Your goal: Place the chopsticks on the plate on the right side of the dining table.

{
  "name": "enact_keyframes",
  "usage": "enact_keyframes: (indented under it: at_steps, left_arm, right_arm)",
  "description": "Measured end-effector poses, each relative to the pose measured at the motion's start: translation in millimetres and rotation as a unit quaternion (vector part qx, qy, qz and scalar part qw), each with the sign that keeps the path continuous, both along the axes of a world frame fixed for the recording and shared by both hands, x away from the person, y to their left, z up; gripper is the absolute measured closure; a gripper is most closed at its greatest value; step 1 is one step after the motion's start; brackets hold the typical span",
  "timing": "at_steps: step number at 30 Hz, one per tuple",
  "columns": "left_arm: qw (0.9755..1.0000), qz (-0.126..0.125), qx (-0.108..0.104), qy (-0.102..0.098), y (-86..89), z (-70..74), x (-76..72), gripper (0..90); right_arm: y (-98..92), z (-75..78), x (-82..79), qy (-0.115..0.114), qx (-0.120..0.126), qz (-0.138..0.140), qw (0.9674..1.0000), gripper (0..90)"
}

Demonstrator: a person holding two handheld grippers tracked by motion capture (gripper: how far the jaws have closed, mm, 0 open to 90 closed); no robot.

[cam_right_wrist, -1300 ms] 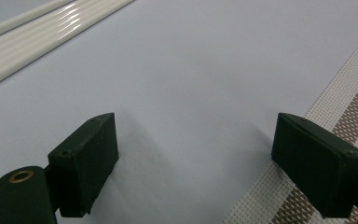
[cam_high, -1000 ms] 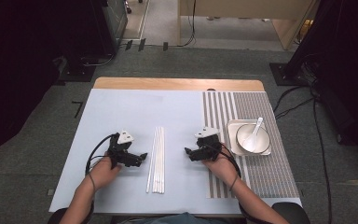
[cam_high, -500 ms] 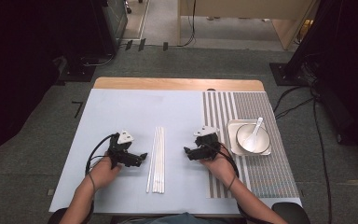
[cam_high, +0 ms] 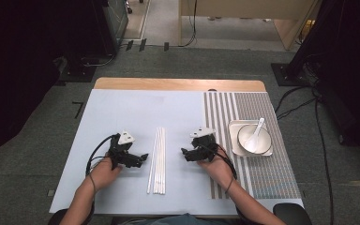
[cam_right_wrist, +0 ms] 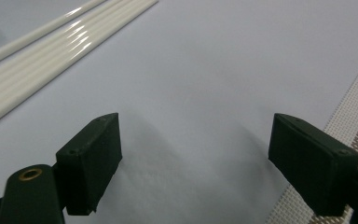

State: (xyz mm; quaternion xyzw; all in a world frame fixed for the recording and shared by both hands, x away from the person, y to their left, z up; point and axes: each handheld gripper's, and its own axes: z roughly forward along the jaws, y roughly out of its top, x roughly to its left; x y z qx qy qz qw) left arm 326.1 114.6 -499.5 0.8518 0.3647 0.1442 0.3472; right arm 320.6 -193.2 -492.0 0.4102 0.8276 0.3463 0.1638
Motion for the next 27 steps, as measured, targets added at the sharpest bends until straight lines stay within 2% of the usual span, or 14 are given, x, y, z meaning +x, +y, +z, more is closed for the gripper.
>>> enact_keyframes:
  at_steps: [11, 16, 27]
  left_arm:
    - [1.0000, 0.000, 0.000, 0.000, 0.0, 0.0, 0.0, 0.0]
    - [1.0000, 0.000, 0.000, 0.000, 0.0, 0.0, 0.0, 0.0]
    - [1.0000, 0.000, 0.000, 0.000, 0.0, 0.0, 0.0, 0.0]
  right_arm:
    - [6.9, 6.6, -3.5, -0.013, 0.007, 0.013, 0.9998, 21.5]
    - [11.7, 7.4, -5.6, -0.004, 0.014, 0.013, 0.9998, 23.1]
    - [18.8, 9.0, -9.1, -0.007, 0.018, 0.020, 0.9996, 23.3]
